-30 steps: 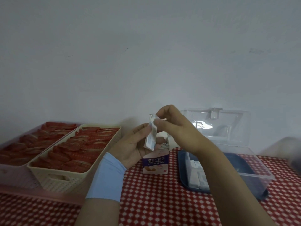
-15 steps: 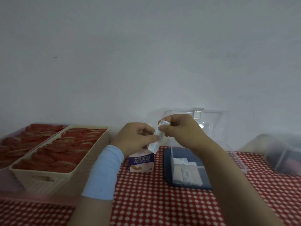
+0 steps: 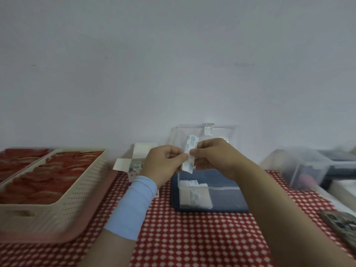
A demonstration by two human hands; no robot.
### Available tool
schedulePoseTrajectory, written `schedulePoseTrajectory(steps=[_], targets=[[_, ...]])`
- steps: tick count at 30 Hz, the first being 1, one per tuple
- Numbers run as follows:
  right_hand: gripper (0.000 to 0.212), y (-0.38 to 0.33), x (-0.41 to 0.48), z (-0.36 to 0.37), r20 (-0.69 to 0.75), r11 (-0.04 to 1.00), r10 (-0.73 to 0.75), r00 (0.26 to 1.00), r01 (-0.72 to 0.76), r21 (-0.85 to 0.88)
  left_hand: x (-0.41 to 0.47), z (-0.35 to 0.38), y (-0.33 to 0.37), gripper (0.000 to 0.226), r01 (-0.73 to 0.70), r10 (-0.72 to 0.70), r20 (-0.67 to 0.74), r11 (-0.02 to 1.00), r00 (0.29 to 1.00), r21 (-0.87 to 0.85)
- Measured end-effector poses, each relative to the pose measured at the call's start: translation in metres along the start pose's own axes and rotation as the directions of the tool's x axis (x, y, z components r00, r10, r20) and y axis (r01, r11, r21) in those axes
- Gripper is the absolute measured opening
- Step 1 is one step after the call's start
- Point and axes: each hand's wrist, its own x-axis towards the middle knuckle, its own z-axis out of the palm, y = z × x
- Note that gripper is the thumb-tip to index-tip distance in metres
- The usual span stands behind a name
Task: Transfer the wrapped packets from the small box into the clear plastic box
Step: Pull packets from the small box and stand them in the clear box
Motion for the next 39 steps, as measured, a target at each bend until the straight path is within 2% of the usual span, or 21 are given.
schedulePoseTrajectory(steps=[2,5,7,9,14,17,22,27,32,36,39], targets=[[0.005,0.007,0.005,-0.013,-0.102,0.996,0.029,0.994,-0.037,-0.081,0.002,0.001,-0.004,0.008,-0.036,0.039,-0.009,0.981,0.999,0.193],[0.007,0.022,0.012,-0.029,-0.223,0.956,0.104,0.969,-0.160,-0.247,0.002,-0.003,-0.005,0.022,-0.018,0.005,0.032,0.907,0.999,0.420],[0.012,0.030,0.015,-0.033,-0.190,0.890,0.202,0.961,-0.261,-0.372,0.002,-0.005,-0.005,0.037,0.008,-0.050,0.065,0.851,0.997,0.525],[0.008,0.036,0.018,-0.030,-0.128,0.810,0.304,0.944,-0.327,-0.487,-0.001,-0.003,-0.006,0.046,0.034,-0.126,0.110,0.796,0.986,0.604],[0.014,0.039,0.028,-0.015,-0.095,0.673,0.389,0.916,-0.354,-0.650,-0.004,0.005,-0.010,0.037,0.065,-0.236,0.222,0.811,0.946,0.582],[0.006,0.043,0.032,-0.009,-0.096,0.610,0.420,0.902,-0.359,-0.707,-0.004,0.005,-0.011,0.040,0.074,-0.246,0.237,0.825,0.940,0.560],[0.016,0.052,0.033,-0.005,-0.100,0.504,0.428,0.898,-0.329,-0.799,-0.001,0.003,-0.014,0.038,0.048,-0.240,0.270,0.822,0.932,0.567],[0.018,0.051,0.034,-0.004,-0.104,0.499,0.432,0.896,-0.333,-0.800,-0.001,0.003,-0.013,0.033,0.000,-0.209,0.288,0.810,0.934,0.586],[0.021,0.048,0.032,-0.006,-0.103,0.443,0.464,0.880,-0.332,-0.833,-0.002,0.001,-0.010,0.033,-0.003,-0.217,0.304,0.810,0.928,0.586],[0.023,0.046,0.031,-0.005,-0.103,0.453,0.452,0.886,-0.328,-0.829,-0.003,0.001,-0.009,0.032,0.005,-0.229,0.306,0.807,0.924,0.591],[0.014,0.044,0.031,-0.006,-0.101,0.474,0.471,0.876,-0.348,-0.809,-0.003,0.000,-0.008,0.032,0.022,-0.239,0.298,0.812,0.924,0.584]])
